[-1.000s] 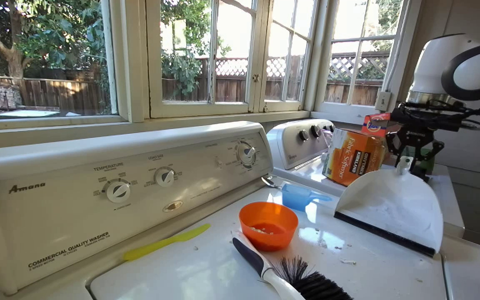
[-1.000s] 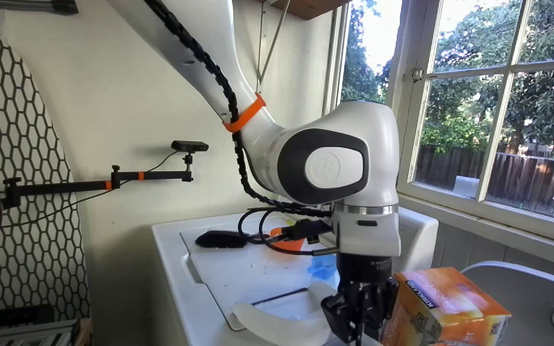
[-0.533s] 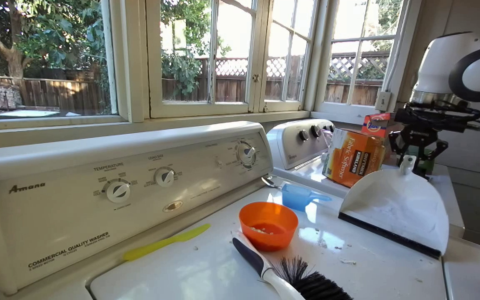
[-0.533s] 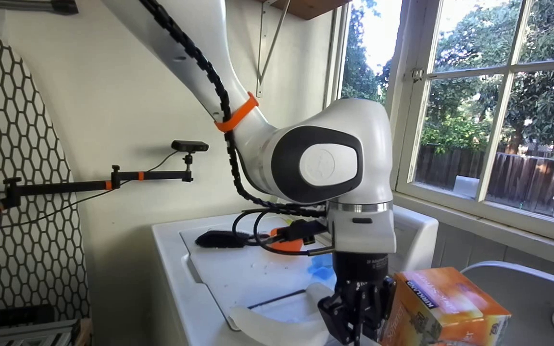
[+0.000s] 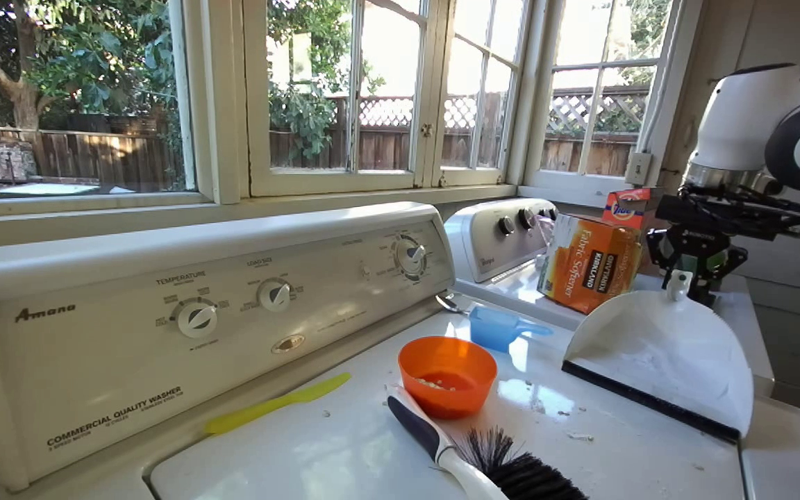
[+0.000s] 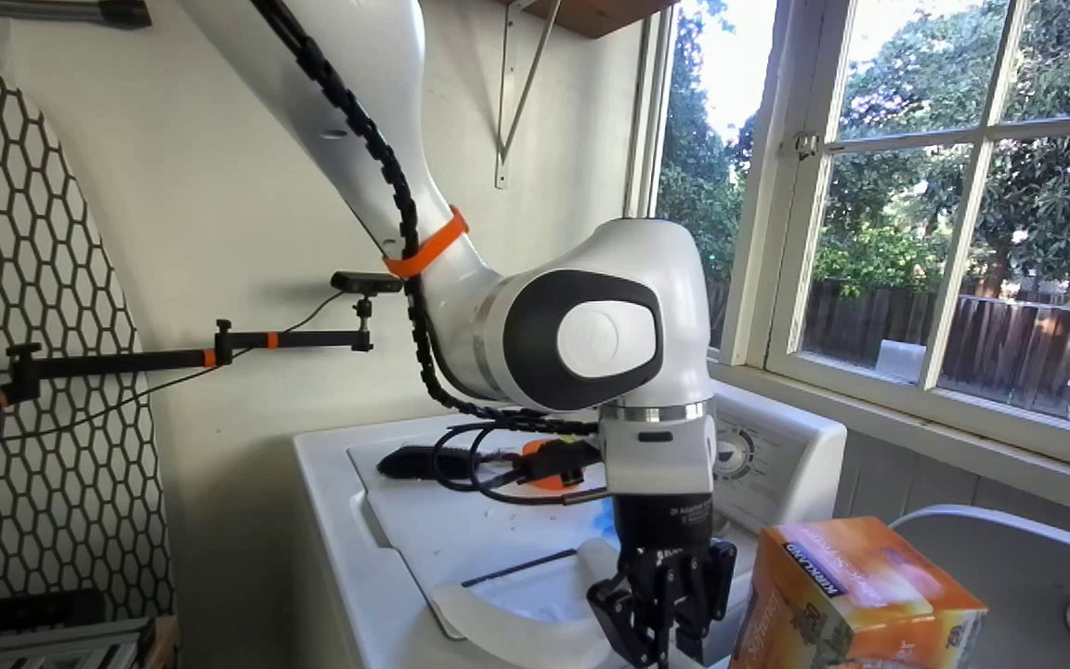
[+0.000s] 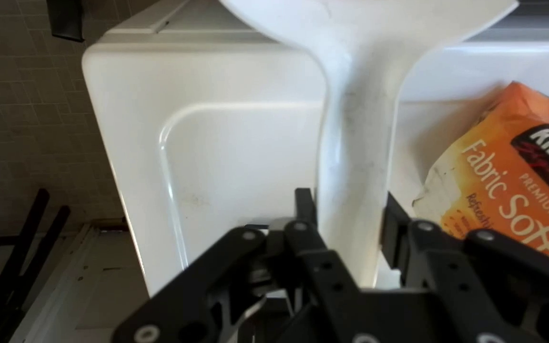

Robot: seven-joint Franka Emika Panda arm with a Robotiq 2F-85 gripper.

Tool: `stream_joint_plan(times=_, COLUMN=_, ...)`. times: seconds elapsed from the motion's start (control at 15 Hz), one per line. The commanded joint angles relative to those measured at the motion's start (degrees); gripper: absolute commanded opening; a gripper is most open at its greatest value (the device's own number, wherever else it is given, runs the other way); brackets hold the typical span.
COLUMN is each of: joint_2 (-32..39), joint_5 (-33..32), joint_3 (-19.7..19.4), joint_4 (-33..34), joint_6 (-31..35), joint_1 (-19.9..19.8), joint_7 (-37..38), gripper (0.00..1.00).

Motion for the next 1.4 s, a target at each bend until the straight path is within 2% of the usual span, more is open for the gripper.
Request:
stream_joint_plan(times=0.0, joint_2=-1.5, joint_5=-4.4, joint_3=0.4, joint_4=-2.1, joint_6=1.4, joint_1=0.6, joint_7=5.0, gripper=0.1)
stream_joint_plan(times=0.4, joint_2=-1.1, joint_5=-8.2, joint_3=1.7, joint_4=-1.4, joint_6=0.9, joint_1=1.5, joint_7=9.2, gripper=0.1)
stream_joint_plan(times=1.33, joint_2=0.9, joint_5=-5.9, joint_3=5.6, joint_4=0.8, joint_6=0.2, joint_1=4.3, joint_7=9.9, gripper=0.1)
